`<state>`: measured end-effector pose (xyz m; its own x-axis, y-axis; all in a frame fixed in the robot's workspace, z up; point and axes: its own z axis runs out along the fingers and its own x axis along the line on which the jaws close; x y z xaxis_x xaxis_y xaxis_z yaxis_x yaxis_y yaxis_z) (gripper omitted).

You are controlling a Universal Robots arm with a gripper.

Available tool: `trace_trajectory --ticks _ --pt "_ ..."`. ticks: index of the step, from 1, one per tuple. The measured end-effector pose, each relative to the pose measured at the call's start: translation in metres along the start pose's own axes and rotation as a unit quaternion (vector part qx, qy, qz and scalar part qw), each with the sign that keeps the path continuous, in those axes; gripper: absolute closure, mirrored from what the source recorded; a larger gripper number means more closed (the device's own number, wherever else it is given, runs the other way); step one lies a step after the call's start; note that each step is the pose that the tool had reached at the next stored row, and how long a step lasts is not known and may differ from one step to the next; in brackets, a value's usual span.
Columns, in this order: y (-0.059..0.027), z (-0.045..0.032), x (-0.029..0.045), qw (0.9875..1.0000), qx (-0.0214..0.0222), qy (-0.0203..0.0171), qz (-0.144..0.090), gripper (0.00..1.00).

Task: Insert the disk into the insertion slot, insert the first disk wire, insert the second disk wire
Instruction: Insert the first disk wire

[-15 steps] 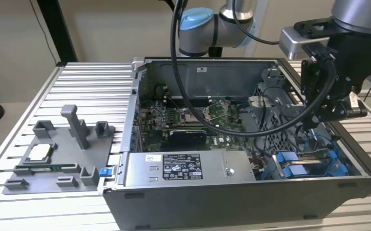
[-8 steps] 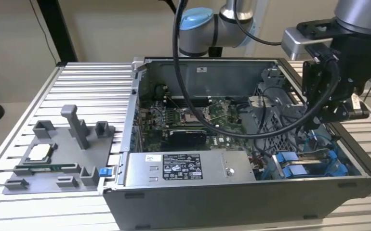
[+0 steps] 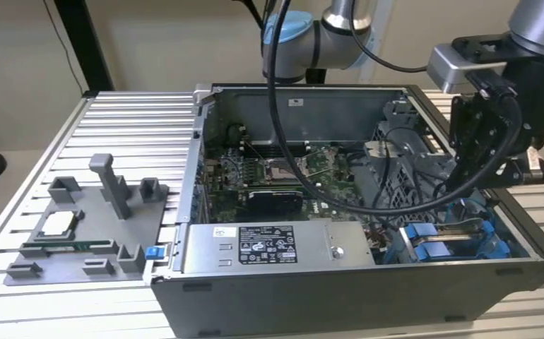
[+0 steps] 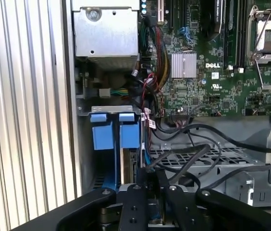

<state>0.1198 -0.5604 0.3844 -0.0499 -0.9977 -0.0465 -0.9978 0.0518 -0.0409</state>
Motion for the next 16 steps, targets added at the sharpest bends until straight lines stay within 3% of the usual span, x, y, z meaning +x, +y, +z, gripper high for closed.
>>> trace_trajectory --ticks 3,6,16 --pt "-0.0018 0.0018 0.004 1.0 -0.0093 0.0005 0.001 1.0" --pt "-0.0037 0.0046 0.0072 0.9999 -0.0153 0.0008 0.001 1.0" --pt "-0.0161 0.0207 0.0165 0.9998 -0.0176 -0.0013 0.002 1.0"
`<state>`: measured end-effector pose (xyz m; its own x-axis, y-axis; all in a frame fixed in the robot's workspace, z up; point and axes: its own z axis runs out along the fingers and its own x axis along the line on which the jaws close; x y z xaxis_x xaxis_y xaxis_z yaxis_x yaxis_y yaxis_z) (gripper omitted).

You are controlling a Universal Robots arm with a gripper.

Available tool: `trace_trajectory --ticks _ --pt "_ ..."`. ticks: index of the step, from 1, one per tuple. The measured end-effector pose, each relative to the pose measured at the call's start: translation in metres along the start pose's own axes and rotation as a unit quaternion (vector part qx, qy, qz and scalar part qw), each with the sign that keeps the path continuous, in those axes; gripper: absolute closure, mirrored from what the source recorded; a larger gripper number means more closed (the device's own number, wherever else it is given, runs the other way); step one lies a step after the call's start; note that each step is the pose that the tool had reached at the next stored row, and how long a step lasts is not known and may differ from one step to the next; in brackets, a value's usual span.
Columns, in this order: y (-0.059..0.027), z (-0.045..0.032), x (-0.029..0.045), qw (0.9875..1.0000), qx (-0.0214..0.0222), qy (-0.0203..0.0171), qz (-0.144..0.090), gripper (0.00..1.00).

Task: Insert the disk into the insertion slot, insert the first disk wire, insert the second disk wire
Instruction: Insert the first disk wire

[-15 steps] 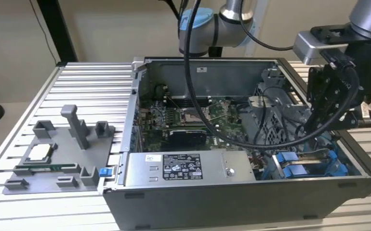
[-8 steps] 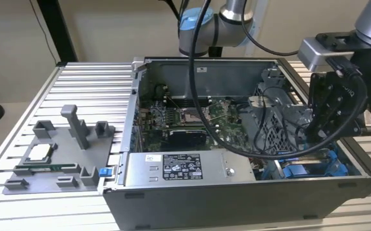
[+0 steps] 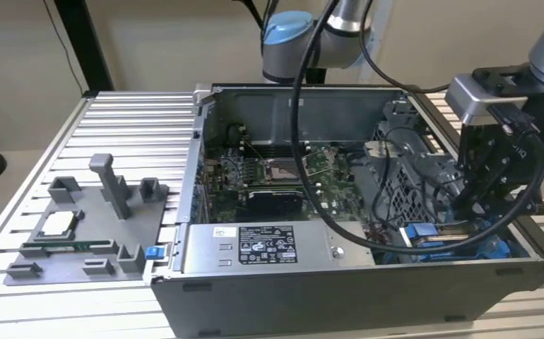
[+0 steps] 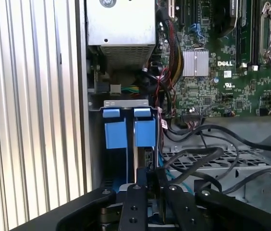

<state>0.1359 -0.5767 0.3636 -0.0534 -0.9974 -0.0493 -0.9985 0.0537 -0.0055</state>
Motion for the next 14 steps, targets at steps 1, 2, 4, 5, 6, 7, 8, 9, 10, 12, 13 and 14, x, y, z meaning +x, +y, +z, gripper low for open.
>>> trace_trajectory --ticks 1,2,4,5,6,7,8,9,10,12,13,14 --pt "-0.002 0.0014 0.0009 1.0 -0.0005 -0.0003 0.0 1.0" --pt "-0.004 0.0027 0.0016 1.0 -0.0013 -0.0006 0.0 1.0" --pt "-0.0083 0.0046 0.0024 1.0 -0.0041 -0.0009 0.0 1.0" --pt "-0.0108 0.0056 0.0026 1.0 -0.0057 -0.0014 0.0 1.0" --pt "-0.0133 0.0063 0.0027 1.0 -0.0075 -0.0019 0.0 1.0" --pt "-0.0158 0.0071 0.0029 1.0 -0.0094 -0.0025 0.0 1.0" --pt "-0.0181 0.0078 0.003 0.9999 -0.0117 -0.0031 0.001 1.0" --pt "-0.0203 0.0084 0.003 0.9999 -0.0142 -0.0036 0.001 1.0" --pt "-0.0226 0.009 0.003 0.9998 -0.0172 -0.0043 0.001 1.0" --pt "-0.0276 0.0101 0.003 0.9997 -0.0221 -0.0062 0.001 1.0" --pt "-0.0296 0.0106 0.0029 0.9997 -0.0236 -0.0079 0.001 1.0" --pt "-0.0309 0.0112 0.0029 0.9997 -0.0246 -0.0092 0.001 1.0"
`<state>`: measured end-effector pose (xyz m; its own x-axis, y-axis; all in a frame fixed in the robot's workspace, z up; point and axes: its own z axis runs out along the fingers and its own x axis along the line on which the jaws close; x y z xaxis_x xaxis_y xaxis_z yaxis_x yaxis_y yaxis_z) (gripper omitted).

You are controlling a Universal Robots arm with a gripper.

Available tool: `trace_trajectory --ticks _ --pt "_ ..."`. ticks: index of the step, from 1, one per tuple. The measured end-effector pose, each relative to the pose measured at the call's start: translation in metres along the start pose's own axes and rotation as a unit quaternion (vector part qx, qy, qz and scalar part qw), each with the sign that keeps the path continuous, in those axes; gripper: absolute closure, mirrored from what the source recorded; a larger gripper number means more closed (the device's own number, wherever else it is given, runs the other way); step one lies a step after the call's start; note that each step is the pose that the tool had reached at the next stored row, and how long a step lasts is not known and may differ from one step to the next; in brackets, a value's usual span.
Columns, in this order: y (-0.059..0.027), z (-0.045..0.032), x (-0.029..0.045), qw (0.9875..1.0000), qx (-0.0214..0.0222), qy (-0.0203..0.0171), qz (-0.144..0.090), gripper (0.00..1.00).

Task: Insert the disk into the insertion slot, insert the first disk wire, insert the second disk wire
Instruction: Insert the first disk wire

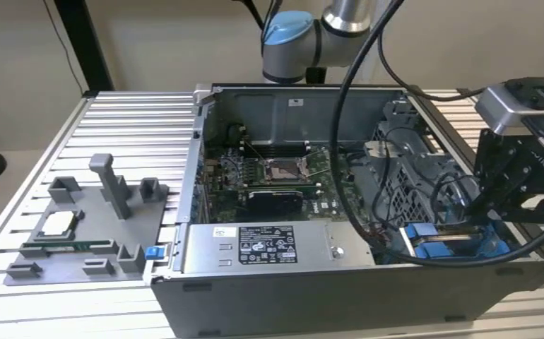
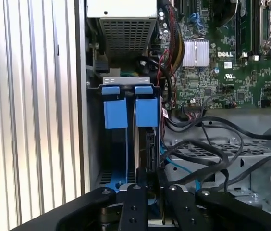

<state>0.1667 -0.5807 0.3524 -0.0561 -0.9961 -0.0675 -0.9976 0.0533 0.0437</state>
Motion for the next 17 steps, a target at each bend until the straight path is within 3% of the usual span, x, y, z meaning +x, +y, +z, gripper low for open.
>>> trace_trajectory --ticks 5,17 --pt "-0.0003 0.0039 0.0001 1.0 -0.0014 -0.003 0.002 1.0" --pt "0.0012 0.0091 -0.004 1.0 -0.0014 -0.0035 0.005 1.0"
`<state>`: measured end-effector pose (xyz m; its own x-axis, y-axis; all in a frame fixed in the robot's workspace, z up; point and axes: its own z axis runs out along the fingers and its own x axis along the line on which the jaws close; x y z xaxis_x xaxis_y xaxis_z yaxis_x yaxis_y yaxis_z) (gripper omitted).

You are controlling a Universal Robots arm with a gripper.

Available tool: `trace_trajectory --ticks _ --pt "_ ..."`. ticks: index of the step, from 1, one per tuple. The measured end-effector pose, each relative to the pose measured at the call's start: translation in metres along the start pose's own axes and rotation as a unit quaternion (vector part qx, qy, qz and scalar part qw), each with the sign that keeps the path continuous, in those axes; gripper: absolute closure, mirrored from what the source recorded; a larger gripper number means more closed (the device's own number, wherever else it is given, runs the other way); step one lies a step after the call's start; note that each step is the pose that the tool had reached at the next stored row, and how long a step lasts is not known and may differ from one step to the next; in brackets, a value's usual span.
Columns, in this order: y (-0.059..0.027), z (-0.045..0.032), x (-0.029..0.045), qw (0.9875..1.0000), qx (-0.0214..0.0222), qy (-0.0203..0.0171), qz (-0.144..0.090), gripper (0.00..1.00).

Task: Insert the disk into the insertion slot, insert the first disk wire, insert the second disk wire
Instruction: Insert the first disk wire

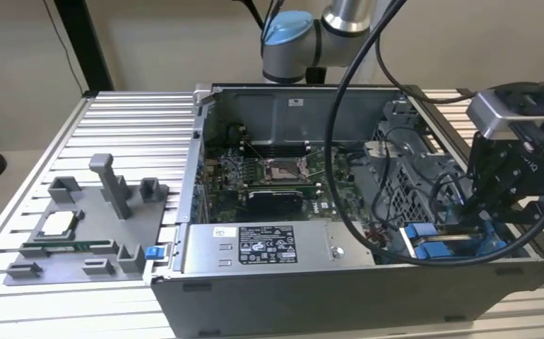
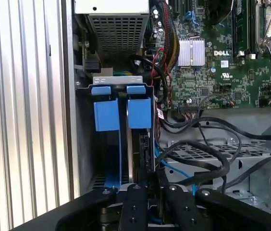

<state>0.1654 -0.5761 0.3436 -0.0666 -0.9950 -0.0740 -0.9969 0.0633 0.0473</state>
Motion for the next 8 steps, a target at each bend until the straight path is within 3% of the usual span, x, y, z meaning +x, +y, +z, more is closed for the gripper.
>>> trace_trajectory --ticks 8 --pt "0.001 0.004 0.0008 1.0 0.0002 0.0001 0.002 1.0"
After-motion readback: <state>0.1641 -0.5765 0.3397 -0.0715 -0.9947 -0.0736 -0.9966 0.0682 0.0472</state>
